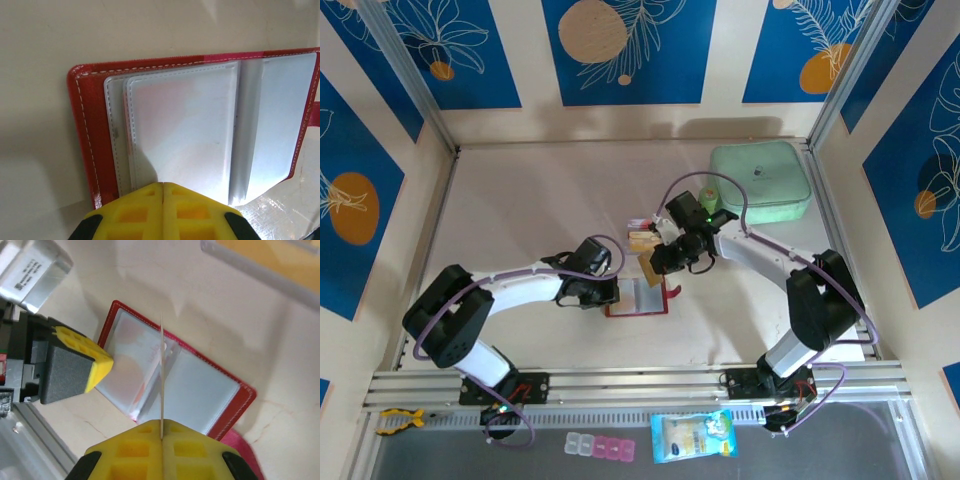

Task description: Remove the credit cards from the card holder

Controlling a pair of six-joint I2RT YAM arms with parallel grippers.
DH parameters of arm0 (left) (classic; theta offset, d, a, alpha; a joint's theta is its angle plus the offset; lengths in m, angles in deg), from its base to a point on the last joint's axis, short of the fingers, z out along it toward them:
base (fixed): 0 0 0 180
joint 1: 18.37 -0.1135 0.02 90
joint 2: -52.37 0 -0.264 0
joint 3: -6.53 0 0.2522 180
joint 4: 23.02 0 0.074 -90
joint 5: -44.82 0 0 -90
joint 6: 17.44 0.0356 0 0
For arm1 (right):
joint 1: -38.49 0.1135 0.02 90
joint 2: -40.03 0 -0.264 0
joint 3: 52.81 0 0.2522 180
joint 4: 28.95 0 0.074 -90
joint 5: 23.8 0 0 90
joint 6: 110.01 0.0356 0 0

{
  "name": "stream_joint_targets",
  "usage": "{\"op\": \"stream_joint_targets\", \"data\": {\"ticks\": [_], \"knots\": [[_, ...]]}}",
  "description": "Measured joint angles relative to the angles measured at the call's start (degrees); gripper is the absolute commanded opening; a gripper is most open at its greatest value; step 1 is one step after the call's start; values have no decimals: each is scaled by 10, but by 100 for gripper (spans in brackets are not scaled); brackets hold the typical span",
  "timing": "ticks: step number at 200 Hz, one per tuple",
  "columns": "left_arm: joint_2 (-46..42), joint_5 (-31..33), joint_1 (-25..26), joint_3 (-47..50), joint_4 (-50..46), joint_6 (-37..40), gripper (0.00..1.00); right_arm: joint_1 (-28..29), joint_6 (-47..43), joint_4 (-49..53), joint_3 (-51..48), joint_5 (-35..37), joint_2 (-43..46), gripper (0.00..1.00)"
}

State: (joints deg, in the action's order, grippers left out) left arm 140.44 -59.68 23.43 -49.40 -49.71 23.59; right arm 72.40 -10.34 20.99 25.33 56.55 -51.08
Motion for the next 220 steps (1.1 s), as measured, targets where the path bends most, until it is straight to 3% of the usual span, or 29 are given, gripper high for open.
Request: {"op": "stream_joint_targets", "data": {"ticks": [98,160,220], "knots": [[-32,1,0,0,-2,0,8,-21,-385,112,193,93,-100,0],[-64,11,0,16,-1,-2,8,-33,-491,172,332,116,-191,0],[-74,16,0,31,-1,-2,8,-36,-537,190,374,123,-254,0]]}}
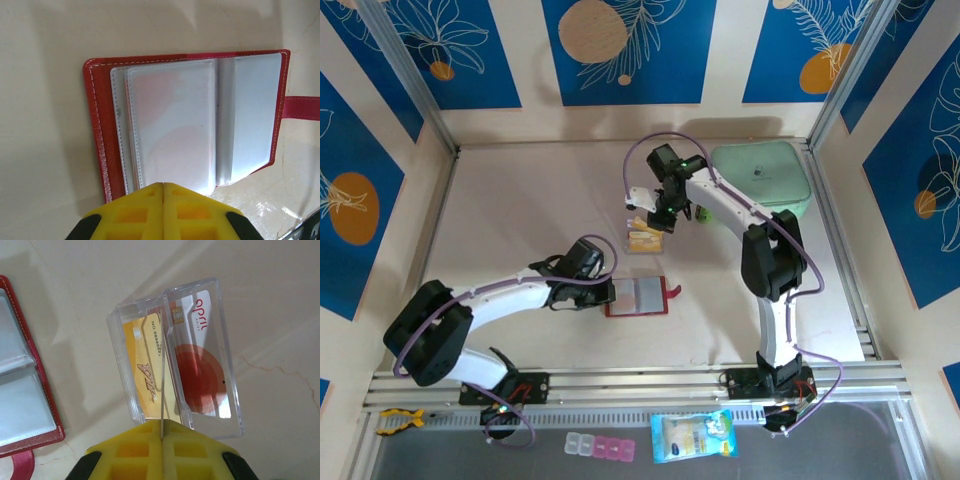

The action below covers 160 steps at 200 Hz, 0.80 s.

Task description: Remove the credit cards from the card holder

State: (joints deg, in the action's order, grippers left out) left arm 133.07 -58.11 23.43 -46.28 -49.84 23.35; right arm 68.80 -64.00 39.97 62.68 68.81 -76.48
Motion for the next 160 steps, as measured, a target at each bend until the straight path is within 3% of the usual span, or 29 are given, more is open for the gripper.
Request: {"op": "stream_joint_targets", "data": {"ticks": [81,160], "knots": [[-30,15,0,7,0,-2,8,0,-10,2,2,0,-27,15],[-30,18,-1,10,0,-2,8,-1,47,-25,-30,-4,1,17]]}}
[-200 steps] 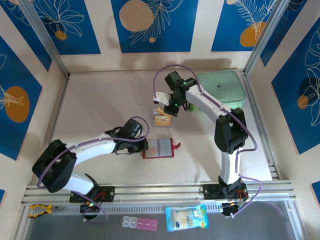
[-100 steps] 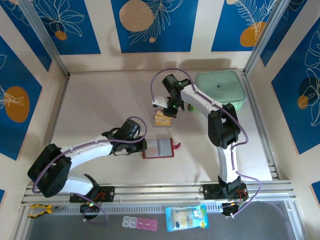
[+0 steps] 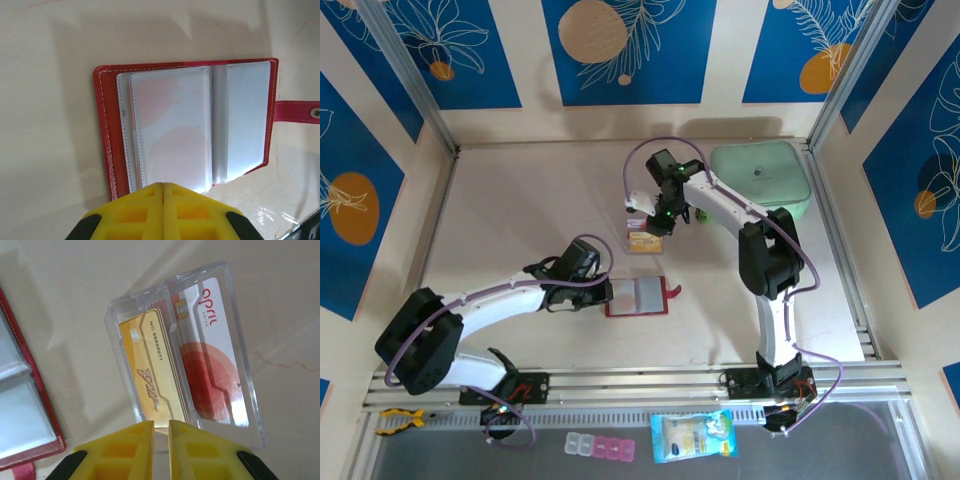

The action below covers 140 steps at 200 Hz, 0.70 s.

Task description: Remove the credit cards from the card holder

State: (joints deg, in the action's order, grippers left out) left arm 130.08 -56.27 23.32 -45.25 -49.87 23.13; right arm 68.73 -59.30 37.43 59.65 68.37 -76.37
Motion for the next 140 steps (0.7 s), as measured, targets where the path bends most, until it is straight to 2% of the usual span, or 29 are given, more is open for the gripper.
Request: {"op": "stream_joint_targets", "data": {"ticks": [42,76,140], "knots": [[9,2,-14,0,2,0,8,9,121,-51,-63,-13,62,18],[23,2,-24,0,2,5,8,47,262,-98,-133,-21,99,18],[32,2,-30,0,2,17,8,106,519,-166,-263,-61,167,0]]}}
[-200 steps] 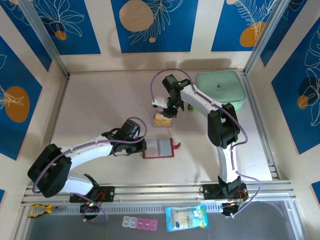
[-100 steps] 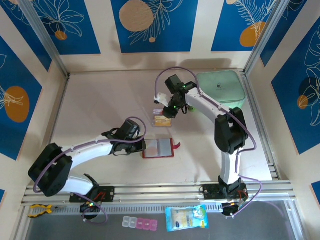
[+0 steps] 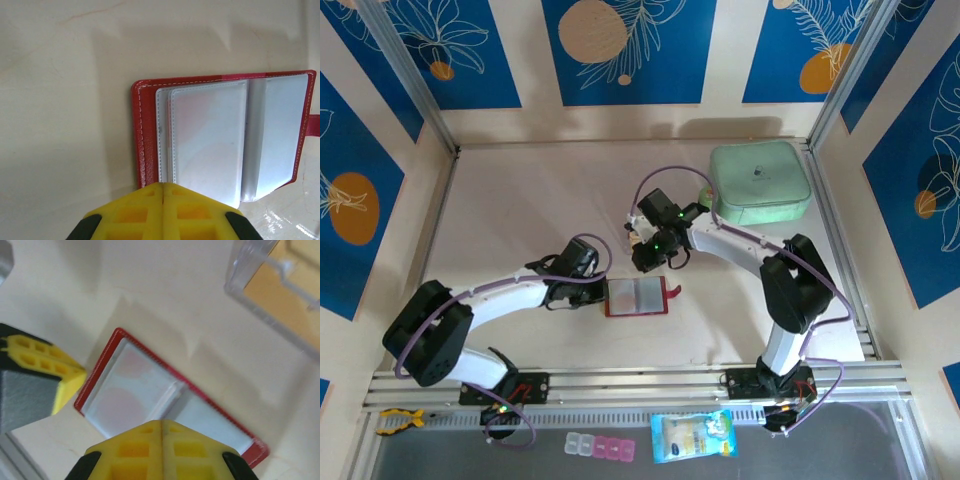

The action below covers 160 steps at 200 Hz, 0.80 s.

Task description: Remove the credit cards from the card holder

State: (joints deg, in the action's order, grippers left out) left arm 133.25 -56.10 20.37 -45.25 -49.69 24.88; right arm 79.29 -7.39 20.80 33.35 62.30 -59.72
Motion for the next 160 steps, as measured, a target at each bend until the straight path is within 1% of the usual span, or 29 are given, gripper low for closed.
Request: {"op": "stream_joint_targets", "data": {"ticks": [33,71,98,132,160], "knots": [[4,-2,-3,0,0,2,7,27,101,-24,-27,-23,11,0],[18,-5,-3,0,1,2,6,51,180,-41,-66,-28,19,0],[25,-9,-4,0,0,2,6,53,216,-64,-94,-45,29,0],[27,-10,-4,0,1,2,6,53,239,-83,-106,-59,29,0],[37,-12,-4,0,2,2,6,53,254,-97,-106,-72,24,8]]}}
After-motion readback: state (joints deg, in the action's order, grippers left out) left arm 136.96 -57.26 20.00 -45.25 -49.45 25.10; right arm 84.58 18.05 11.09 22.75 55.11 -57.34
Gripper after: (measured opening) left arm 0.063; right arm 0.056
